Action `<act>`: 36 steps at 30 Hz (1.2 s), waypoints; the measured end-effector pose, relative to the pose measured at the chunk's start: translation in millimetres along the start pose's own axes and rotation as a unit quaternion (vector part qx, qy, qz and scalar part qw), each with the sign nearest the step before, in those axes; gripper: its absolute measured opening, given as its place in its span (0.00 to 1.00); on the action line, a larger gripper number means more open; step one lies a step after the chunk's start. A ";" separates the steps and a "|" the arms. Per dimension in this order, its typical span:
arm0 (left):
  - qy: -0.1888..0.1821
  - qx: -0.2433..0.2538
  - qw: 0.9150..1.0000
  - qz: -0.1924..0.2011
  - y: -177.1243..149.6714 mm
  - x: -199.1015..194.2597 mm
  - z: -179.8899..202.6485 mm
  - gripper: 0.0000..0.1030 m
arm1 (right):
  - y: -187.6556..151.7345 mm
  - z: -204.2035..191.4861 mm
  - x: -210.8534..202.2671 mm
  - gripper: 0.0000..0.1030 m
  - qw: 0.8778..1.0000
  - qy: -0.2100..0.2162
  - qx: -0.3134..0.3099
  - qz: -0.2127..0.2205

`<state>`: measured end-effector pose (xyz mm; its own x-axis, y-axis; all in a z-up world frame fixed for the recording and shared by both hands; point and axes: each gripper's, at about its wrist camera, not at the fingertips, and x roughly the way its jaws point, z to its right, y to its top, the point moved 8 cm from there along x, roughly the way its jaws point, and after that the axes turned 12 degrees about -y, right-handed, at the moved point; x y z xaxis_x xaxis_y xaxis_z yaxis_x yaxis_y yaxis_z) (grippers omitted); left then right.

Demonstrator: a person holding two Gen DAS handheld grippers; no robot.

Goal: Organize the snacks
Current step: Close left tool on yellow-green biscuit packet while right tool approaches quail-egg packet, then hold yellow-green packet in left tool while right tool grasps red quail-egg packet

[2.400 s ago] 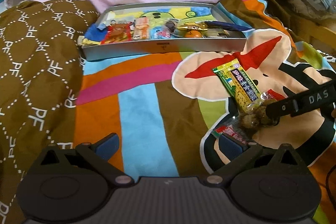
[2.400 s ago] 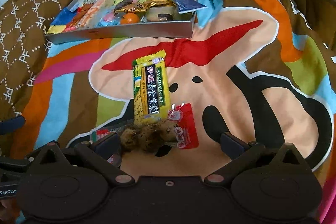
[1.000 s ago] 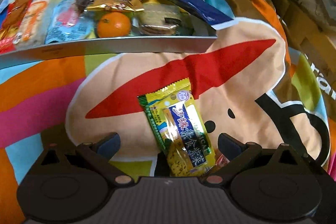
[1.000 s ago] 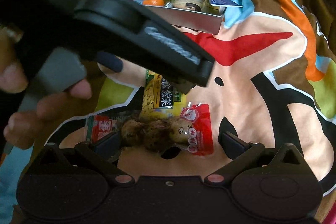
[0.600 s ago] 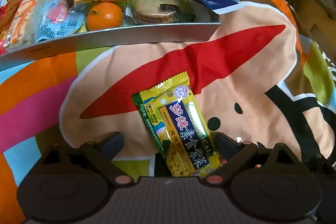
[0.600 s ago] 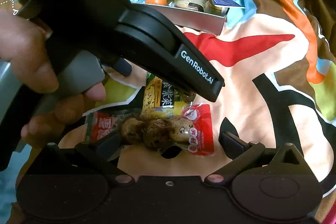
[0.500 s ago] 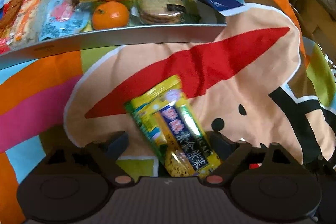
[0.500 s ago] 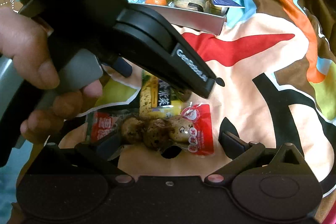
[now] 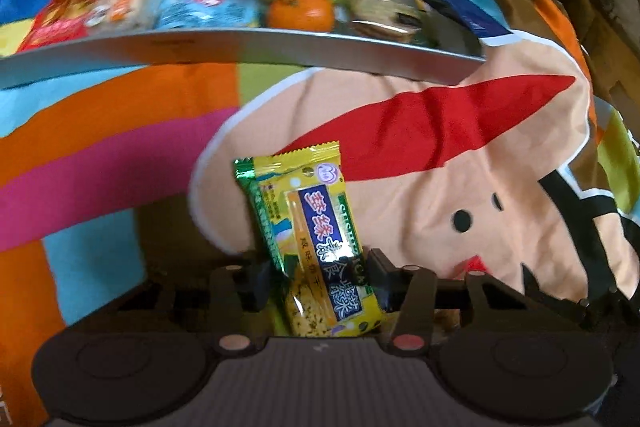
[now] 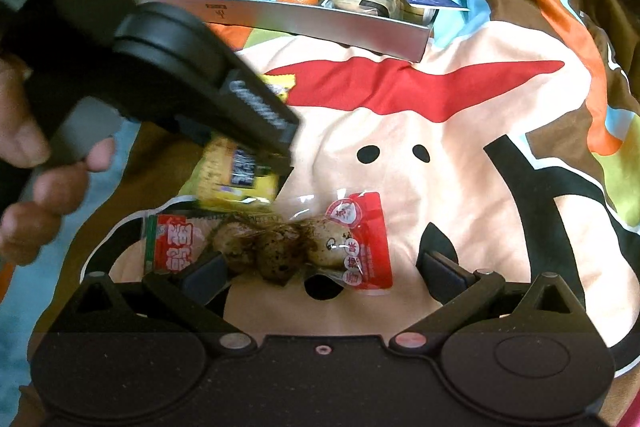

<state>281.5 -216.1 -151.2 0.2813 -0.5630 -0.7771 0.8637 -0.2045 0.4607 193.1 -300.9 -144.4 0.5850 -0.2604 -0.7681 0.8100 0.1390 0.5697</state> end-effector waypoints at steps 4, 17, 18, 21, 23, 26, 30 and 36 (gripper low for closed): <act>0.014 -0.009 1.000 0.002 -9.4 -12.9 -18.2 0.49 | -0.3 -2.9 -0.9 0.99 1.000 -0.004 -0.003 0.006; 0.043 0.044 0.998 0.013 -81.3 -67.1 -40.5 0.47 | 0.1 -18.5 -4.6 0.99 0.999 0.006 -0.027 0.031; 0.045 0.047 0.998 0.016 -86.1 -72.6 -40.1 0.47 | -0.2 -20.9 -4.8 0.99 0.999 0.008 -0.032 0.033; 0.043 0.047 0.998 0.021 -96.5 -77.7 -36.9 0.47 | -1.0 -28.3 -6.1 0.99 0.998 0.017 -0.046 0.038; 0.039 0.044 0.998 0.024 -103.0 -83.6 -36.8 0.47 | -2.4 -35.8 -8.8 0.99 0.997 0.030 -0.058 0.041; 0.032 0.038 0.998 0.029 -113.6 -86.3 -38.0 0.47 | -5.7 -52.4 -12.0 0.99 0.994 0.062 -0.078 0.043; 0.028 0.015 0.999 0.043 -120.4 -92.4 -44.4 0.47 | -7.7 -72.9 -14.6 0.99 0.990 0.059 -0.109 0.064; 0.028 -0.018 0.998 0.044 -120.6 -96.2 -52.9 0.47 | -3.6 -67.6 -7.8 0.99 0.993 0.092 -0.067 0.045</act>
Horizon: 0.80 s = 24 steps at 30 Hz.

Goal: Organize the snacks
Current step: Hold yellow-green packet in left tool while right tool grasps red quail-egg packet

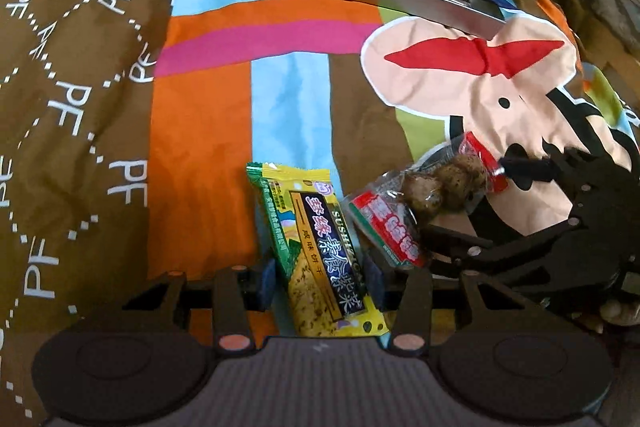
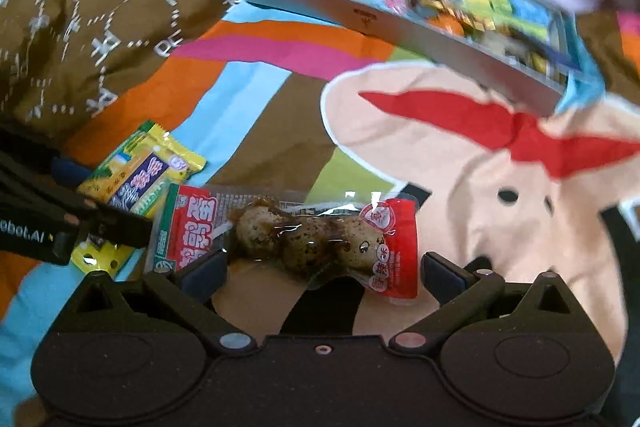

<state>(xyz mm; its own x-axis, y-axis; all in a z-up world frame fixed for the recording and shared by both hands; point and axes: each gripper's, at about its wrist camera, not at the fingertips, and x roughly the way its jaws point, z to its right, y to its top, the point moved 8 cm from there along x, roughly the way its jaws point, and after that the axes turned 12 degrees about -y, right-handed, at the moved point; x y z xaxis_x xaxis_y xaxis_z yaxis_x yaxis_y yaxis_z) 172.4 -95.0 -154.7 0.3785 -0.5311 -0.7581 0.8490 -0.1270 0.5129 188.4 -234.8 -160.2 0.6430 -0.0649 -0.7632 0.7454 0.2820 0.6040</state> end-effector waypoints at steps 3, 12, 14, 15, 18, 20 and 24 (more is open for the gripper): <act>0.000 -0.008 1.000 0.000 0.4 1.7 -1.6 0.47 | 2.0 5.1 2.6 0.99 1.000 0.006 0.028 -0.004; 0.005 -0.007 1.000 0.003 -0.1 3.3 -0.6 0.47 | 12.8 5.2 13.9 0.99 0.996 0.026 0.080 -0.011; 0.004 -0.007 1.000 0.003 -0.3 3.2 -0.7 0.47 | 13.9 1.8 18.0 0.99 0.997 0.016 0.070 -0.008; 0.005 -0.006 1.000 0.003 -0.5 3.5 -0.7 0.47 | 13.9 -0.3 19.0 0.99 0.998 0.013 0.065 -0.005; 0.007 -0.002 1.000 0.003 -0.7 4.5 -0.8 0.47 | 12.8 -6.2 20.5 0.97 0.999 0.002 0.048 -0.002; 0.007 -0.001 1.000 0.003 -0.8 5.0 -1.3 0.47 | 12.7 -7.6 20.6 0.96 0.999 -0.001 0.043 0.000; 0.008 -0.001 1.000 0.005 -1.1 4.3 -1.7 0.47 | 12.2 -8.9 19.0 0.94 0.999 0.001 0.042 0.005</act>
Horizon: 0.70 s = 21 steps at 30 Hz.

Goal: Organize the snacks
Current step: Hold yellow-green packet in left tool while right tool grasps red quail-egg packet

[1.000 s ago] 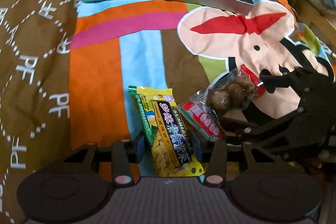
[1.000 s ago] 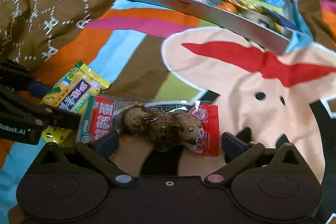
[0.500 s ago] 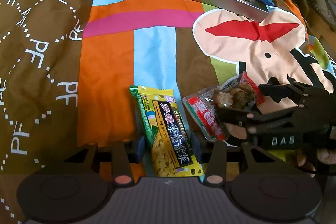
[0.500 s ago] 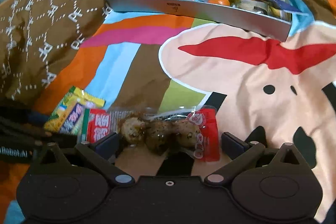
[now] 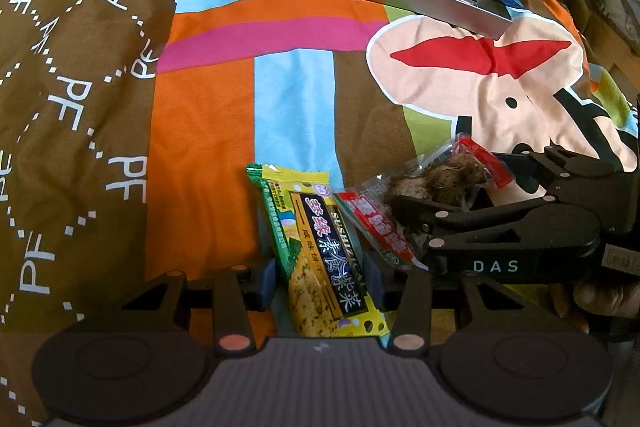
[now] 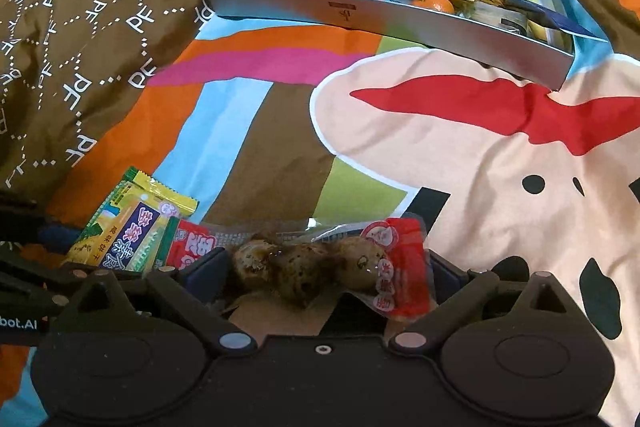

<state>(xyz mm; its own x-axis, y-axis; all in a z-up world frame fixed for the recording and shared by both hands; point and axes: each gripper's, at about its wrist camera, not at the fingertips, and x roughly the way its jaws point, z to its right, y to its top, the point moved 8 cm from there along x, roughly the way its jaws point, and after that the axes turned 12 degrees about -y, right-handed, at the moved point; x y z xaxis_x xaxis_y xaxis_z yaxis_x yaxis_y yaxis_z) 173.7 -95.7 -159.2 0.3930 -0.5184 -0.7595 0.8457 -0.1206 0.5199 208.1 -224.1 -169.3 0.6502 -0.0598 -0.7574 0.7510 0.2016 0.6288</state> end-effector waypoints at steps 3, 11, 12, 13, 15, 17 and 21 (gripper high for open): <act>0.000 -0.003 1.000 0.005 -0.3 -1.7 0.0 0.44 | 0.4 -0.7 -4.3 0.91 1.000 0.002 -0.003 0.010; 0.003 0.012 1.000 0.010 -2.1 -4.0 6.9 0.31 | 2.2 -14.7 -18.5 0.82 0.994 -0.031 -0.084 0.067; 0.005 0.017 1.000 0.011 -2.7 -3.8 8.1 0.31 | 2.4 -16.1 -20.2 0.81 0.992 -0.036 -0.092 0.073; 0.007 0.021 1.000 0.011 -3.2 -3.2 9.5 0.30 | 2.6 -17.8 -21.7 0.81 0.991 -0.042 -0.103 0.080; 0.003 0.026 1.000 0.012 -4.0 -2.3 11.5 0.24 | 2.7 -21.0 -25.3 0.81 0.986 -0.057 -0.126 0.095; -0.001 0.023 1.000 0.014 -3.8 -2.3 11.8 0.22 | 4.4 -22.2 -28.1 0.81 0.981 -0.071 -0.141 0.108; -0.005 0.018 1.000 0.017 -3.0 -2.2 10.3 0.21 | 7.7 -17.8 -30.2 0.80 0.979 -0.087 -0.144 0.118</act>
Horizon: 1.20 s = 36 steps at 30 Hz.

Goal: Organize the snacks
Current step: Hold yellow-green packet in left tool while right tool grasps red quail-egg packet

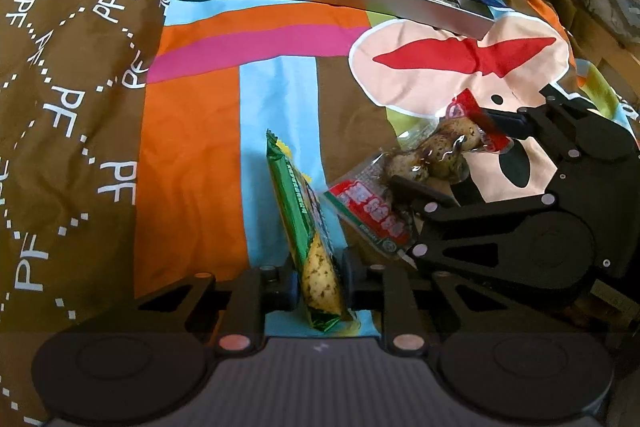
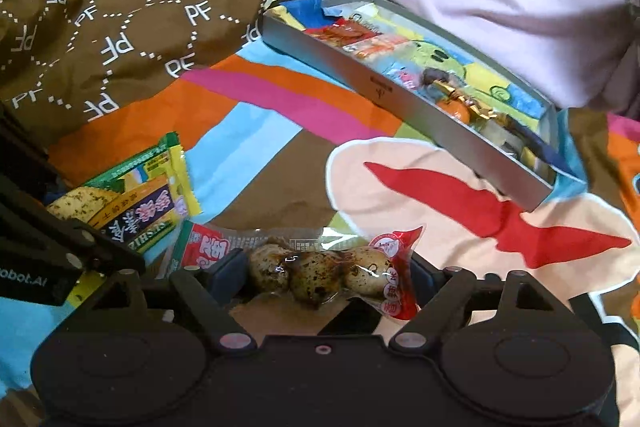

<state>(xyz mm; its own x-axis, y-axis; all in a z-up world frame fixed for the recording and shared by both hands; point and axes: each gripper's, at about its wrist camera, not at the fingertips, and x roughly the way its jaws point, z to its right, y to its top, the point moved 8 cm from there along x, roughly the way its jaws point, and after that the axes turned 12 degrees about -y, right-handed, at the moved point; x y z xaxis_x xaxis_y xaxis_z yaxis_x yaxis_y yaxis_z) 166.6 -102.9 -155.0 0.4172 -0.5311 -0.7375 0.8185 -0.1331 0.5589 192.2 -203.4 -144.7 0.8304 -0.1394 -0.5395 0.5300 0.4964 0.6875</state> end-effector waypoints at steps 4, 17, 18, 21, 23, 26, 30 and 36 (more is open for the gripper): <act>-0.005 -0.010 1.000 0.009 1.3 -2.6 -1.9 0.20 | 1.5 2.7 -1.1 0.79 1.000 -0.014 -0.007 0.010; -0.002 -0.032 0.999 0.044 5.1 -12.5 -6.5 0.16 | 1.6 10.8 0.1 0.58 0.999 0.004 0.033 -0.002; 0.000 -0.031 0.998 0.049 5.7 -13.7 -6.5 0.16 | 2.1 8.3 -1.4 0.58 1.000 0.004 0.026 0.002; 0.005 -0.034 0.998 0.061 8.0 -17.3 -6.9 0.16 | 2.6 3.8 -4.3 0.54 1.000 0.003 0.011 0.009; 0.007 -0.038 0.997 0.070 10.1 -20.3 -8.1 0.16 | 2.7 1.7 -6.3 0.53 1.000 -0.002 -0.003 0.017; 0.010 -0.044 0.996 0.078 13.3 -23.0 -10.3 0.16 | 4.0 -2.6 -10.6 0.52 0.999 -0.011 -0.025 0.034; 0.010 -0.051 0.995 0.082 14.5 -24.2 -12.6 0.16 | 1.4 0.6 -9.7 0.52 1.000 0.002 -0.017 0.012; 0.011 -0.050 0.996 0.079 13.7 -22.5 -12.5 0.16 | -24.9 24.1 -4.8 0.69 0.988 0.088 0.065 -0.106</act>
<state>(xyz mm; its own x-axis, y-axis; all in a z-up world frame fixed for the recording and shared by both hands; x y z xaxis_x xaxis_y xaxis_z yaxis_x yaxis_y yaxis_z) 173.3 -82.3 -135.5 0.5518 -0.5210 -0.6512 0.7761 0.0349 0.6297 179.2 -235.7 -147.5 0.6616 -0.0723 -0.7464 0.7159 0.3570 0.6000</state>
